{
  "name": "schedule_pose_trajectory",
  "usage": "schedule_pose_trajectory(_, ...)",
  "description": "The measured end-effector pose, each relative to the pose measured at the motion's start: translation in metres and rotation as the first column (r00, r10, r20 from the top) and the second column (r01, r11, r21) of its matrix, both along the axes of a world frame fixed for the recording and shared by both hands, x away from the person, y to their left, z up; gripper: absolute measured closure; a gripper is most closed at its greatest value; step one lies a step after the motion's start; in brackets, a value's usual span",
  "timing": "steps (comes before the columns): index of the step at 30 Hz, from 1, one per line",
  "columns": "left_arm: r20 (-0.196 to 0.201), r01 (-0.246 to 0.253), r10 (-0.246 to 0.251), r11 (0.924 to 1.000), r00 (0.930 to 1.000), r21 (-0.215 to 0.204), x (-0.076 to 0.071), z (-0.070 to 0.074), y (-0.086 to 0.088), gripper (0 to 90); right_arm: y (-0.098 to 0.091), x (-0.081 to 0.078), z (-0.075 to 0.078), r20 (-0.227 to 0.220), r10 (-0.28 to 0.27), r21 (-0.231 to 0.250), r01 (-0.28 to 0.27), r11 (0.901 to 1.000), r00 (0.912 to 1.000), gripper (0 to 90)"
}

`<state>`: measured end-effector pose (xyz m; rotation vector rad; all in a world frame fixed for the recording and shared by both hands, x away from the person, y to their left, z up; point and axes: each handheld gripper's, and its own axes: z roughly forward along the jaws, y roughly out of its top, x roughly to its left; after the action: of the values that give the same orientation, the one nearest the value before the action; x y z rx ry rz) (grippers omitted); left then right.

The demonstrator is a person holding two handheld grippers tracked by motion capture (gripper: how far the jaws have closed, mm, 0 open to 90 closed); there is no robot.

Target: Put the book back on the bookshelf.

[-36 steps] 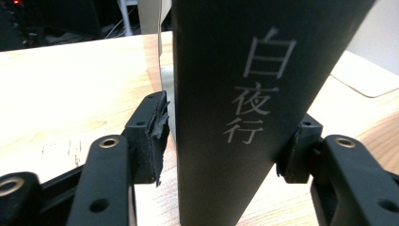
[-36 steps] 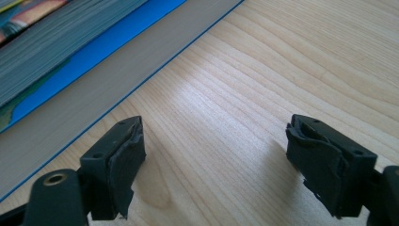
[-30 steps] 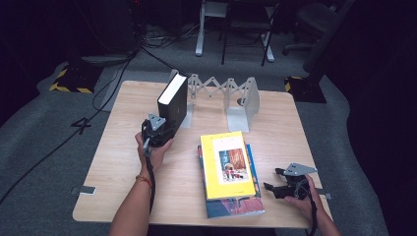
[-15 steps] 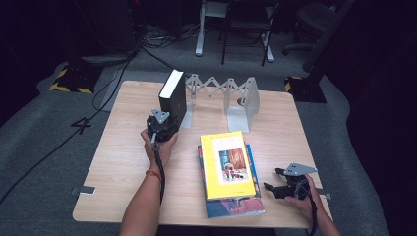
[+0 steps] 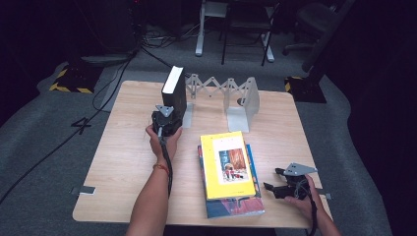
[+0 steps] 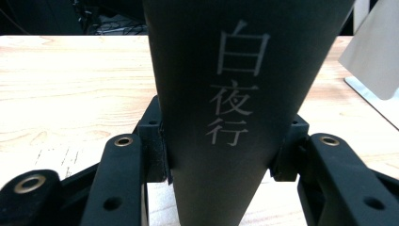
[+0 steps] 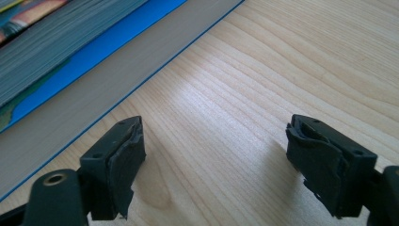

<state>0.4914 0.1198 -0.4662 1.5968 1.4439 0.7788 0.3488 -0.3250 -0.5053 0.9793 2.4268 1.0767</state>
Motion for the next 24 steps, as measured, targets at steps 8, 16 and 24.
schedule_pose_trajectory(8, -0.009, -0.006, 0.006, 1.0000, 0.9999, -0.003, 0.009, 0.001, -0.001, 51.7, 0.000, 0.000, 0.000, 0.000, 0.000, -0.001, 0.000, 1.0000, 1.0000, 20.1)
schedule_pose_trajectory(16, -0.008, -0.001, 0.001, 0.9999, 1.0000, 0.011, 0.014, 0.001, -0.004, 51.7, 0.000, 0.000, 0.000, 0.000, 0.000, 0.000, 0.000, 1.0000, 1.0000, 20.1)
schedule_pose_trajectory(24, -0.015, 0.005, -0.005, 0.9997, 0.9999, 0.023, 0.015, 0.001, -0.005, 51.4, 0.000, 0.000, 0.000, 0.000, 0.000, -0.001, 0.000, 1.0000, 1.0000, 20.1)
